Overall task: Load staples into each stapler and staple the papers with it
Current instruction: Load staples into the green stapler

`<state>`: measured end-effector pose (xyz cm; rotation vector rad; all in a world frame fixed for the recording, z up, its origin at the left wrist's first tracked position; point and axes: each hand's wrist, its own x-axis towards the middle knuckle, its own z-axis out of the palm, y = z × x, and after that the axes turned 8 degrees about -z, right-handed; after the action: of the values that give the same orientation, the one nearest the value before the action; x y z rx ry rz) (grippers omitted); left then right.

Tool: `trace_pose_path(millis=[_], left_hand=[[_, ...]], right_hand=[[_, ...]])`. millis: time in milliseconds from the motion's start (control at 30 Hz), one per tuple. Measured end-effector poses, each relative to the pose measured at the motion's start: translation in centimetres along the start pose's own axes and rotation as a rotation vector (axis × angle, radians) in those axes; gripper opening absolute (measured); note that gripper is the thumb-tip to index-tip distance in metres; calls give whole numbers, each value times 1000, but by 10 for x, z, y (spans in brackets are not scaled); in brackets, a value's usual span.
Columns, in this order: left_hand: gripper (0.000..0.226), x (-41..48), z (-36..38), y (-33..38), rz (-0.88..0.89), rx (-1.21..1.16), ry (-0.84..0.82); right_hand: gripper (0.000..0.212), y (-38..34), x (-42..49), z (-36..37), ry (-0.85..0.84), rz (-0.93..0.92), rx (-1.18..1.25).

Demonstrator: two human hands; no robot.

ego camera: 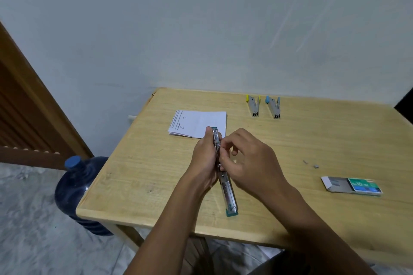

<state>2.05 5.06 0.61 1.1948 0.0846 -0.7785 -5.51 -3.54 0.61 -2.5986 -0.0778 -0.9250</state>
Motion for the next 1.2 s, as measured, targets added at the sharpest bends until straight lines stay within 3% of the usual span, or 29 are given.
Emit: trace_pose_path(millis=[233,333,400,533,733,800,867,1000,1200], left_hand=[[42,5,-1,3,-39,-142,23],[43,5,0,2,-6,-114,-1],[46,3,1,2,0,-105,0],[51,0,0,2,-4,-3,6],[44,-5,1,1,27,82,90],[46,-6,1,1,15,55,51],[53,-7,-1,0,24,44,-13],[57,-11,3,0,125,189,-62],[45,-25,27,14,249,409,-73]], right_hand=[[1,1,-16,-6,10,-198,91],[2,2,-21,-8,-4,-201,146],[7,-1,-22,-10,-14,-105,217],[17,-5,-16,-8,-35,253,460],[22,-12,-15,-10,-103,122,251],[16,-14,-15,-12,-38,236,401],[12,-16,-12,-9,74,462,629],[15,-17,-7,-10,227,824,996],[14,-24,-1,-14,358,683,977]])
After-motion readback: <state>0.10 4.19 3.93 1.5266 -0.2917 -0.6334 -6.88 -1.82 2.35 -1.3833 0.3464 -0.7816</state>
